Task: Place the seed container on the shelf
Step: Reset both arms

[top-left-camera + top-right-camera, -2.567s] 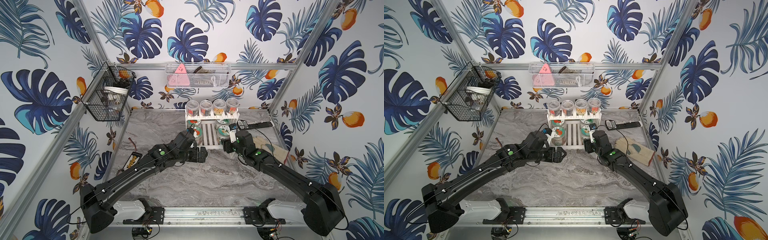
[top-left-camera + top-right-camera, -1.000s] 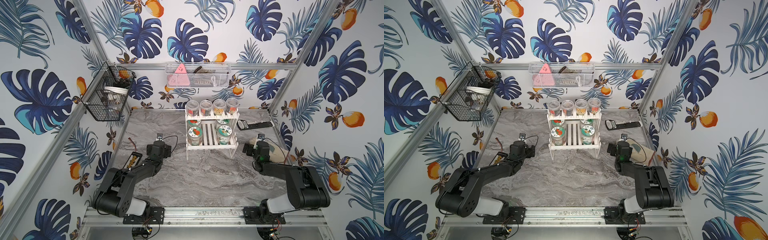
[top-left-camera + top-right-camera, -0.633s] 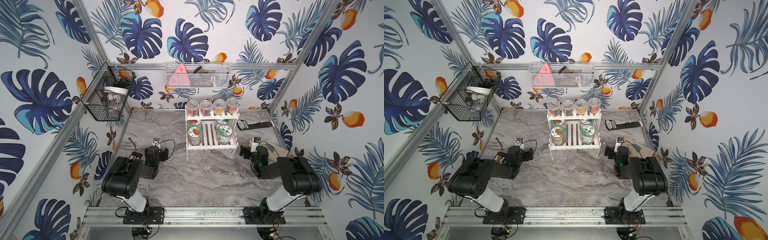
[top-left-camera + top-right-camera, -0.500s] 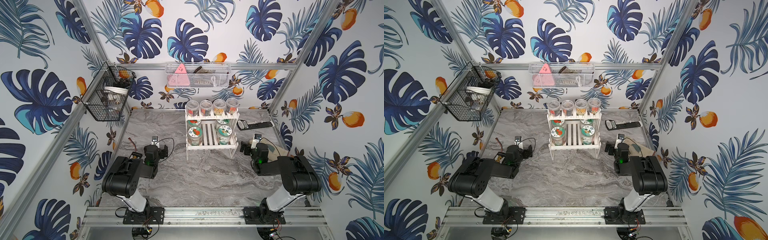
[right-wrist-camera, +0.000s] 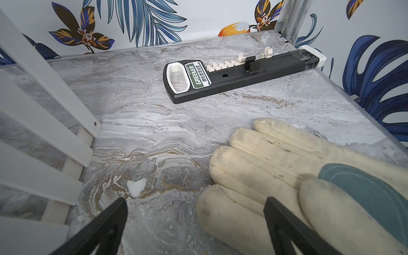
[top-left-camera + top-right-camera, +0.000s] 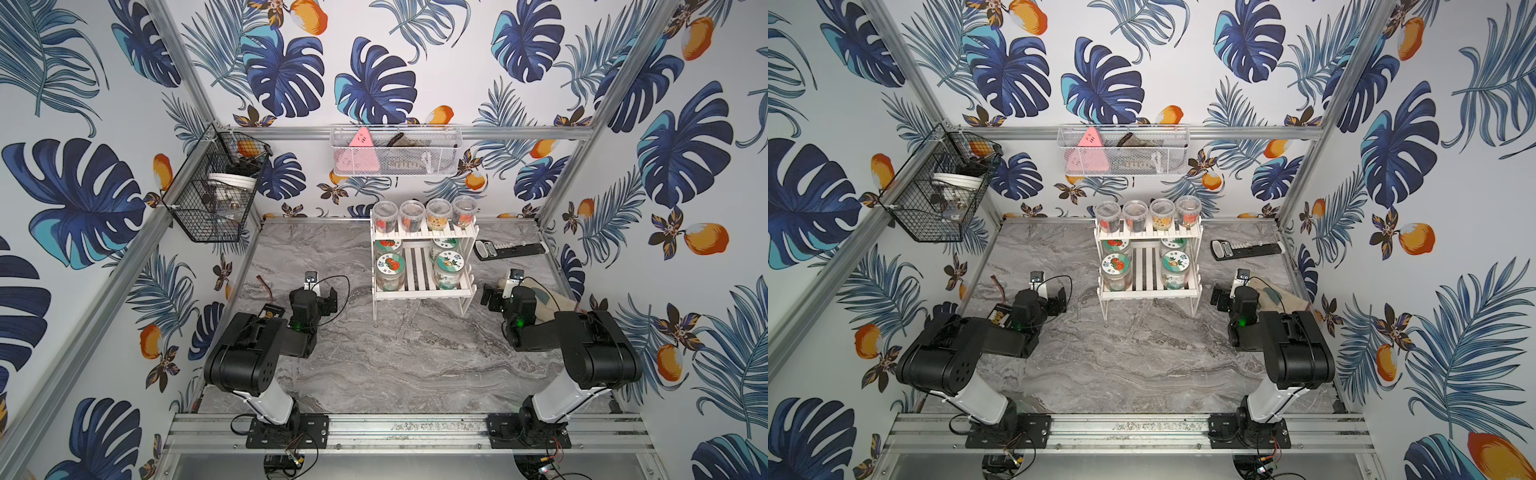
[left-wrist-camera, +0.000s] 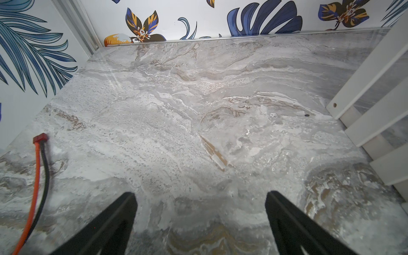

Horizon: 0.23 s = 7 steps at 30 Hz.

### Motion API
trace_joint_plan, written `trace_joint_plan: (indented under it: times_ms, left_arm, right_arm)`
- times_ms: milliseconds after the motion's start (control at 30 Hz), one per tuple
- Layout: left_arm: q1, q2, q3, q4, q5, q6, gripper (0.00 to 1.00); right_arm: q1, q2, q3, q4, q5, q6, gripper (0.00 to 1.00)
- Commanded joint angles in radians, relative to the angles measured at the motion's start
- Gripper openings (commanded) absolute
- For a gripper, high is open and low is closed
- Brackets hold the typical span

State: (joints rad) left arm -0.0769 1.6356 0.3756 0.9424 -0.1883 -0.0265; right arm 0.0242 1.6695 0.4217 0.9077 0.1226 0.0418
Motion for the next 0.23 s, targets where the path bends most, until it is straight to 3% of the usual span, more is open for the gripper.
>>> trace_joint_plan:
  times_ms: [0,200]
  left_arm:
    - [0.002,0.003,0.011,0.016,-0.001,0.005,0.99]
    - [0.003,-0.001,0.0,0.027,-0.001,0.007,0.99]
  right_arm:
    - [-0.002,0.001,0.002,0.01,0.011,0.006,1.0]
    - [-0.001,0.001,0.0,0.012,0.011,0.006,1.0]
